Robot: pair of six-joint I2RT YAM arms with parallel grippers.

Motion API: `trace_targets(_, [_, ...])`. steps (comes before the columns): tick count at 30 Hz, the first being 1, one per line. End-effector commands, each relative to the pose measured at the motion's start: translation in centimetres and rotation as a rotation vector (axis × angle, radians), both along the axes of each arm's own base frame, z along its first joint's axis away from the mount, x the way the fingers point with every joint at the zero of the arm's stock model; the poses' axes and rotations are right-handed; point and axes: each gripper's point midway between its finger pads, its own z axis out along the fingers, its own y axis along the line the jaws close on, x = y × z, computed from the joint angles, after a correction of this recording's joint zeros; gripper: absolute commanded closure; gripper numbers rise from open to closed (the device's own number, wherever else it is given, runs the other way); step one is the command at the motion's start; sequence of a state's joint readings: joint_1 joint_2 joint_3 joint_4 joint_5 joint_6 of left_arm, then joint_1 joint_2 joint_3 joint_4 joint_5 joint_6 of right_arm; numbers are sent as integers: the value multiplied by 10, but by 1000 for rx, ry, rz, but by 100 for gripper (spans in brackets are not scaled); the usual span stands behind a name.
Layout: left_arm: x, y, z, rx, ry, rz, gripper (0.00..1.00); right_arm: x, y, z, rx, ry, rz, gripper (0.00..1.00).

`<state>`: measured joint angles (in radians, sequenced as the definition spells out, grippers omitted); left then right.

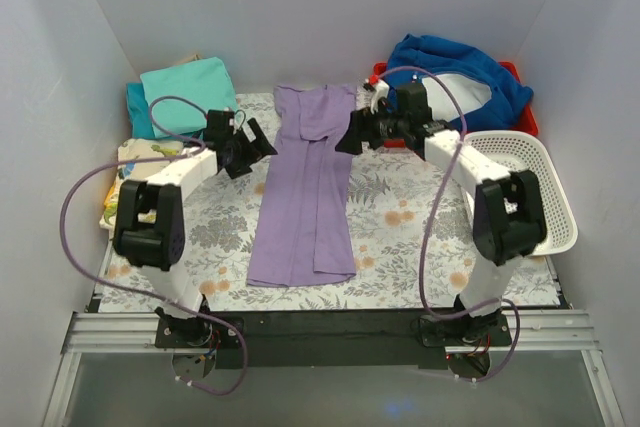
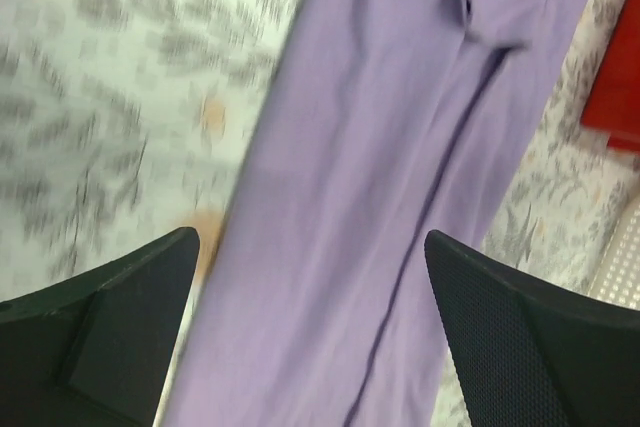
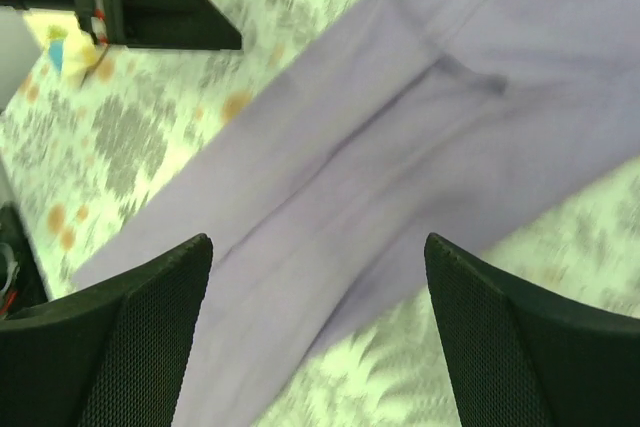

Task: Fold and stack the t-shirts
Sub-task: Fold the tshirt

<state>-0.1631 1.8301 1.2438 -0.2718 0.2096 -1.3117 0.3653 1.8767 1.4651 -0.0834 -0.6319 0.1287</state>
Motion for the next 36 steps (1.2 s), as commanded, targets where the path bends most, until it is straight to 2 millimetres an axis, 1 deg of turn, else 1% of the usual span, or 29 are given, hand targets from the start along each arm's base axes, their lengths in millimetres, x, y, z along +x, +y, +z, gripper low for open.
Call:
trace_targets(1, [-48, 6, 19, 23, -21, 65, 5, -62, -19, -28, -34, 107, -2, 9])
trace_targets(2, [-72, 7, 17, 19, -12, 67, 5, -81, -19, -18, -23, 98, 8, 10])
trace_targets(3, [-83, 6, 16, 14, -4, 68, 5, -111, -27, -48, -55, 175, 20, 10])
trace_targets(4, [-97, 0, 11, 14, 14, 62, 5, -125, -30, -55, -76, 187, 13, 10])
trace_targets(5, [-116, -1, 10, 23, 26, 59, 5, -141, -33, -53, -79, 191, 15, 11])
trace_targets(6, [-125, 3, 4, 49, 41, 73, 5, -167, -34, -71, -101, 241, 38, 11])
trace_targets(7, [-139, -8, 2, 50, 53, 54, 5, -180, -35, -76, -102, 266, 41, 11])
trace_targets(8, [-160, -6, -8, 59, 86, 53, 5, -197, -30, -71, -89, 271, 58, 12])
trace_targets(9, [-172, -11, -11, 61, 100, 42, 5, -215, -33, -84, -106, 312, 61, 12])
trace_targets(10, [-181, -10, -16, 61, 114, 45, 5, -222, -34, -87, -119, 311, 49, 12])
trace_targets(11, [-189, -4, -22, 70, 134, 86, 5, -236, -29, -82, -114, 303, 78, 12])
trace_targets(12, [-201, 0, -30, 76, 151, 96, 5, -244, -30, -85, -113, 330, 73, 12])
trace_targets(13, [-208, 2, -35, 74, 172, 111, 5, -253, -34, -94, -129, 349, 63, 12])
trace_targets(15, [-224, 6, -44, 71, 211, 138, 5, -267, -35, -99, -131, 381, 60, 12])
trace_targets(16, [-228, 8, -47, 75, 215, 150, 5, -275, -39, -108, -140, 405, 55, 12])
trace_targets(18, [-235, 14, -50, 88, 237, 181, 5, -281, -40, -107, -129, 402, 50, 12])
trace_targets(20, [-243, 23, -52, 114, 251, 218, 5, -287, -45, -114, -135, 421, 34, 11])
trace_targets(22, [-249, 27, -56, 118, 266, 238, 4, -290, -46, -117, -137, 436, 31, 11])
trace_targets(26, [-262, 19, -60, 77, 304, 216, 5, -293, -47, -127, -144, 457, 24, 12])
trace_targets(27, [-267, 12, -60, 52, 321, 192, 5, -294, -47, -130, -149, 461, 22, 11])
trace_targets(29, [-276, 7, -62, 36, 344, 177, 5, -289, -47, -135, -161, 459, 5, 11])
trace_targets(31, [-288, -1, -63, 4, 380, 151, 5, -286, -44, -135, -160, 458, 5, 12])
trace_targets(32, [-296, 0, -69, 4, 403, 152, 6, -286, -44, -138, -166, 473, 3, 12])
trace_targets(33, [-299, -5, -68, -10, 396, 139, 7, -280, -40, -135, -149, 457, 4, 12])
trace_targets(34, [-302, -6, -68, -23, 405, 141, 8, -280, -38, -138, -154, 468, 6, 12])
trace_targets(36, [-308, -8, -70, -27, 414, 132, 10, -278, -35, -139, -143, 471, 7, 14])
